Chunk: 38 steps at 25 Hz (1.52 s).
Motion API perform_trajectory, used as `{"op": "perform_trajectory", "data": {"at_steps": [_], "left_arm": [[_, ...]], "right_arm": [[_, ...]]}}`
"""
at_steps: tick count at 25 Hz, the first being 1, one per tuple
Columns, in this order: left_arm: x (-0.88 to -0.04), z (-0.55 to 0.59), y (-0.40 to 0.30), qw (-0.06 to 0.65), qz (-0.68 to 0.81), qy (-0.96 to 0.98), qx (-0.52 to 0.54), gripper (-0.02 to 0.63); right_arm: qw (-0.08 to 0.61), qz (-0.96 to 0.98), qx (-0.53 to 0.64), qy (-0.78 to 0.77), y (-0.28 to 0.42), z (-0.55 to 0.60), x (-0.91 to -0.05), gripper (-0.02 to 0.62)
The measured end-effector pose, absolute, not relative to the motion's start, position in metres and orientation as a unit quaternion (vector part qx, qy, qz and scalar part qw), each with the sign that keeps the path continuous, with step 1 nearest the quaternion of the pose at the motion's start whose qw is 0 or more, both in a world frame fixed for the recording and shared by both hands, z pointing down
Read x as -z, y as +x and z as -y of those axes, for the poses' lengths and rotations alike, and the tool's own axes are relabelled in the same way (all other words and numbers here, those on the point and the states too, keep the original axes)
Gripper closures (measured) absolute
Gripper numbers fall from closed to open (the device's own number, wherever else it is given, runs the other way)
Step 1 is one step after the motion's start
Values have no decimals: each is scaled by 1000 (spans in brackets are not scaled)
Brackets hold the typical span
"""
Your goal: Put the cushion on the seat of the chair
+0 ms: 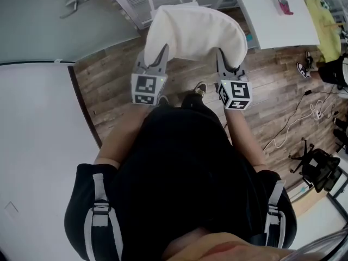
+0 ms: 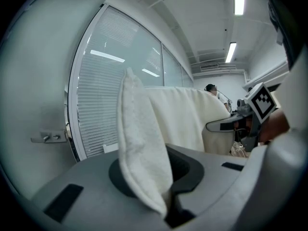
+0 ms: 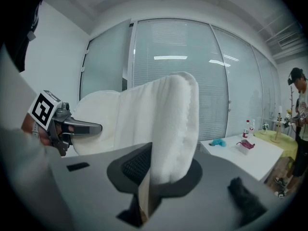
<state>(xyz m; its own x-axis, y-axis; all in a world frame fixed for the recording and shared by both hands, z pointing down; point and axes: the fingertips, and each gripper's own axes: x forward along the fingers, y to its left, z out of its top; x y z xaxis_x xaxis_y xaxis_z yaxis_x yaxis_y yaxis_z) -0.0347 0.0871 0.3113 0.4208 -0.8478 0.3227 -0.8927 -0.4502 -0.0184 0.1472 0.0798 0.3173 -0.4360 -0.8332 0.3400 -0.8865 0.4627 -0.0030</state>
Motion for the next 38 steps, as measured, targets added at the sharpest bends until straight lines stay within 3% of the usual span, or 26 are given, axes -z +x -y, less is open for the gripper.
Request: {"op": "perform_trajectory", "data": {"at_steps": [18,38], "left_arm": [[-322,-12,63,95,591,784,-166,551],[-359,66,23,129,610,763,-173,551]], "right_arm": [[149,886,-100,428,239,31,-338,549],[179,895,-117,391,199,116,-370,549]]}}
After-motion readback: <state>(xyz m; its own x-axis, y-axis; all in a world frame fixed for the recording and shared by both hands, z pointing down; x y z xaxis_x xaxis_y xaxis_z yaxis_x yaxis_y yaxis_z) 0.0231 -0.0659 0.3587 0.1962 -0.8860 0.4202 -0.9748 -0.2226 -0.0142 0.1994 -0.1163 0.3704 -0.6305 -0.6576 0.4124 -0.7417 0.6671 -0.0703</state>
